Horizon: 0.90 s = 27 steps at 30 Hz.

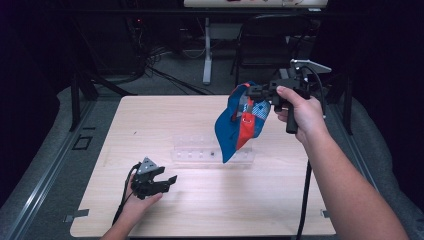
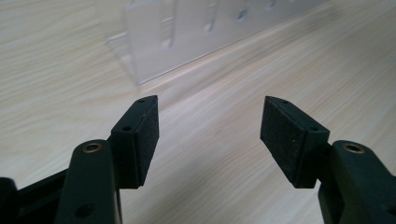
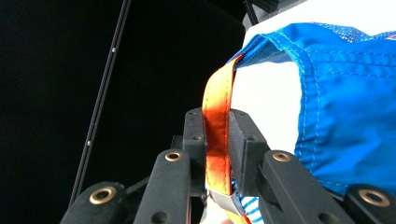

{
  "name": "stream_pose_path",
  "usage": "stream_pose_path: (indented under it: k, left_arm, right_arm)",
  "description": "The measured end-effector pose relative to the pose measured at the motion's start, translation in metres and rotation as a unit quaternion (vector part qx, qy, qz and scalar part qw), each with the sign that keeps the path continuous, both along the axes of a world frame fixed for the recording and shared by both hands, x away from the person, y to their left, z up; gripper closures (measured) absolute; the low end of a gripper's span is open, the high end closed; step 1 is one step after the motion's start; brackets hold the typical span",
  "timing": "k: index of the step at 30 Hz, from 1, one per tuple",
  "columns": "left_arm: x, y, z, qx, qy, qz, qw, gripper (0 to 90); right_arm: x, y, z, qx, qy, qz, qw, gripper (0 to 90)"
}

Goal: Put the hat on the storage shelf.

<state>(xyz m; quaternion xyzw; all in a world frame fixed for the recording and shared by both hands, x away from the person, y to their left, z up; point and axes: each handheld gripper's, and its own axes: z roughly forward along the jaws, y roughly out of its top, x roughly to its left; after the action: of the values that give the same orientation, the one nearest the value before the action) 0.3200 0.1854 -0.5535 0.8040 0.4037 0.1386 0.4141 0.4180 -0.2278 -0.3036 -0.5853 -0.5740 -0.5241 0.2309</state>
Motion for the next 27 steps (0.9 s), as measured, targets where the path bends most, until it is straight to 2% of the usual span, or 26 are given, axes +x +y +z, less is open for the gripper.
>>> stream_pose_path:
  k: [2, 4, 8, 10, 17, 23, 27]
  left_arm:
    - [-0.001, -0.005, 0.002, -0.002, -0.007, -0.005, 1.0000, 37.7]
    - [-0.006, -0.018, 0.012, -0.010, -0.023, -0.027, 0.9993, 39.9]
    - [-0.009, -0.032, 0.024, -0.015, -0.045, -0.042, 0.9980, 39.9]
    - [-0.009, -0.038, 0.027, -0.020, -0.050, -0.048, 0.9974, 41.3]
    - [-0.007, -0.051, 0.030, -0.032, -0.053, -0.054, 0.9966, 44.2]
    - [-0.004, -0.056, 0.032, -0.030, -0.052, -0.056, 0.9966, 45.3]
    - [-0.003, -0.058, 0.032, -0.028, -0.055, -0.055, 0.9965, 45.5]
  right_arm:
    - [0.003, 0.001, -0.001, 0.004, 0.001, -0.002, 1.0000, 78.1]
    - [0.006, 0.002, -0.003, 0.006, 0.002, -0.008, 0.9999, 78.1]
    - [0.012, 0.006, -0.005, 0.009, 0.003, -0.012, 0.9999, 78.1]
    - [0.014, 0.007, -0.007, 0.012, 0.003, -0.015, 0.9998, 78.1]
    - [0.021, 0.015, -0.010, 0.015, 0.004, -0.022, 0.9996, 78.1]
    - [0.028, 0.018, -0.017, 0.028, 0.006, -0.031, 0.9991, 78.1]
    - [0.032, 0.018, -0.021, 0.025, 0.007, -0.038, 0.9989, 78.1]
